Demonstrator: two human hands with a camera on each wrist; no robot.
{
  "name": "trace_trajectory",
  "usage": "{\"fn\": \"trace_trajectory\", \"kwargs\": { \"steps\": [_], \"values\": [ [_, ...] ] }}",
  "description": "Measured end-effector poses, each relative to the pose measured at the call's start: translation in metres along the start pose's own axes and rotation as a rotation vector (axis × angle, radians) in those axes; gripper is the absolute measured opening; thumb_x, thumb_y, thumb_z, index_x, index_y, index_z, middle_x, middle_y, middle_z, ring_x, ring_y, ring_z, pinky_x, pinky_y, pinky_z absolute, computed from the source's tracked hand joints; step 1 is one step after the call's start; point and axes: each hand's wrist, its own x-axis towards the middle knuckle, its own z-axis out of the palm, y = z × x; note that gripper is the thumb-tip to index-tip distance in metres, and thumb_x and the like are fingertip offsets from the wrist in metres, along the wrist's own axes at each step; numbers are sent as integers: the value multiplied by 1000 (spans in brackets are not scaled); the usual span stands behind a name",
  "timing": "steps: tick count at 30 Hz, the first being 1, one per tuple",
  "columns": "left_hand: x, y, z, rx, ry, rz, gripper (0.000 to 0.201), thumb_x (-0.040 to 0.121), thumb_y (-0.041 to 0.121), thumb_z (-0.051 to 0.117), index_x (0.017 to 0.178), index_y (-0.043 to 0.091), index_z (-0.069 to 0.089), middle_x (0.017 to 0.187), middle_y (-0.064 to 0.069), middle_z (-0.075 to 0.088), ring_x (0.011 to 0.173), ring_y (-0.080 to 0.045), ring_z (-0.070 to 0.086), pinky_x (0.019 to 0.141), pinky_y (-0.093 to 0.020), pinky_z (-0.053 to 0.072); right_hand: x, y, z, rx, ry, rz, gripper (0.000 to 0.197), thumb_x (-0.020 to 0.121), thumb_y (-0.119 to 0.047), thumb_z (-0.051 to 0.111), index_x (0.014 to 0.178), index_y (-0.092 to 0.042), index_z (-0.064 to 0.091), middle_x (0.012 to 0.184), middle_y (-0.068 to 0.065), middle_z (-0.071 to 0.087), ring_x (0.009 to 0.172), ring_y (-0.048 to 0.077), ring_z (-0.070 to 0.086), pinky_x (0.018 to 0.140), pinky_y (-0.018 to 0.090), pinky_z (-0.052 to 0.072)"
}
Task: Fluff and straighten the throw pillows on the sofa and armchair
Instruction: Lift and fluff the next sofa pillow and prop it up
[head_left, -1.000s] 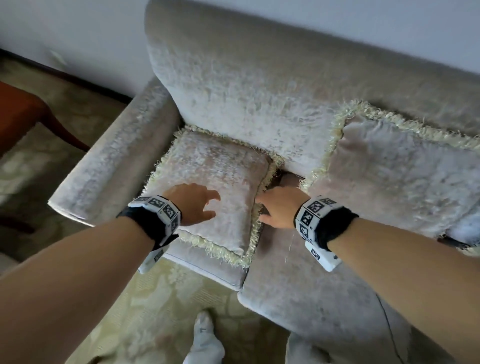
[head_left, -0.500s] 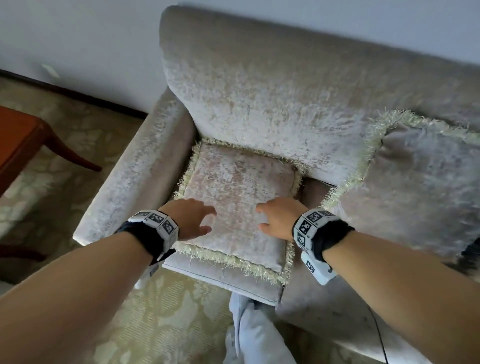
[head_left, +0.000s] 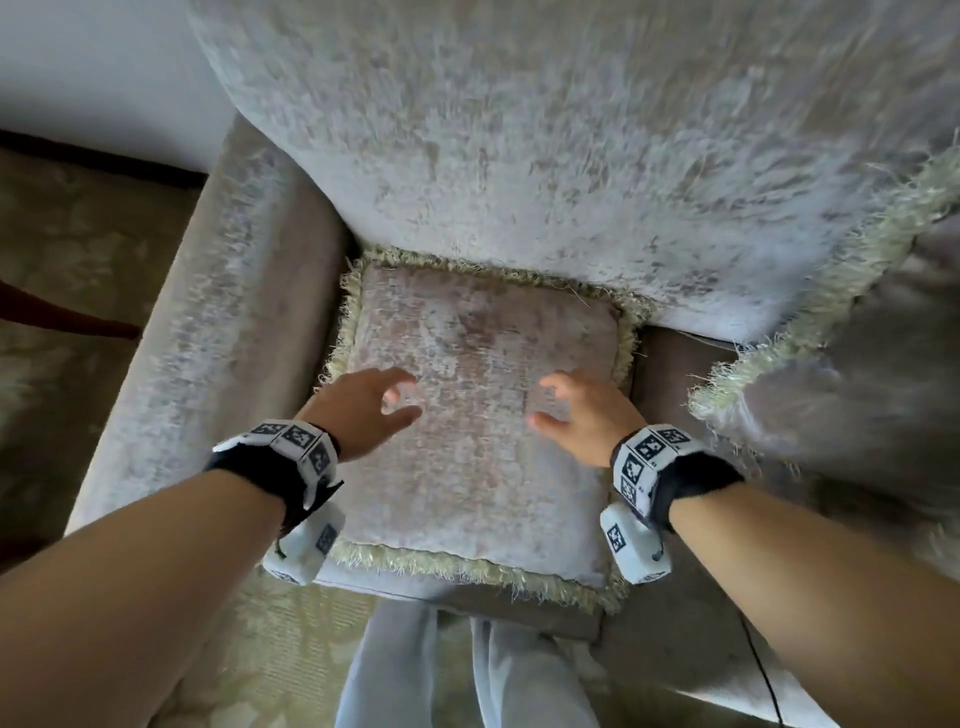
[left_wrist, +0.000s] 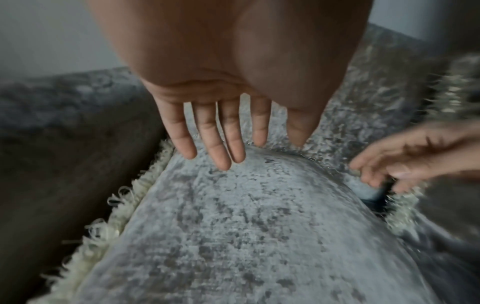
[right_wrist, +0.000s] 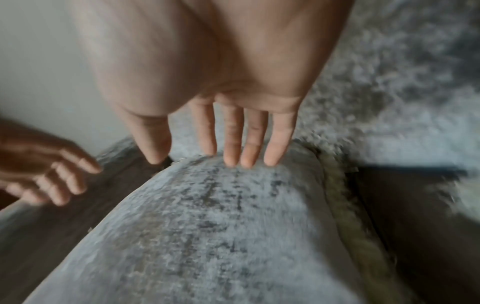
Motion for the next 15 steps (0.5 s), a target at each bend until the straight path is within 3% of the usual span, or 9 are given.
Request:
{"fn": "trace_trajectory", "kwargs": {
  "steps": [3,6,9,12,15],
  "values": [
    [25,-15,18,-191,102,-28,47,95,51,59,138,33,55,130,1,61,110,-14,61,99,-34,45,17,17,26,240,161,130,79,82,-73,59,144,-23,52,142,11,50,133,27,46,111,36,37],
    [53,-36,35,-382,194,-82,54,90,57,62,137,31,57,137,0,56,114,-13,57,98,-34,44,29,25,48,379,250,258,91,74,-86,52,149,-34,45,153,10,31,144,26,29,115,33,24],
    [81,-56,50,-593,308,-168,71,79,68,64,137,28,59,143,-4,55,120,-15,57,104,-41,48,39,33,71,420,300,366,93,70,-90,50,152,-50,30,165,6,12,152,27,13,121,48,19],
    [95,-74,67,-647,355,-287,79,65,82,60,137,50,52,150,-3,33,135,-22,43,117,-38,35,48,42,90,548,358,439,103,61,-95,52,151,-59,17,167,3,0,155,27,7,123,51,20],
    [106,-87,79,-627,312,-332,74,72,75,68,137,70,34,156,-2,26,145,-27,31,122,-42,26,54,46,99,618,403,462,104,64,-89,60,151,-61,12,166,7,2,154,28,11,122,42,20]
  ]
}}
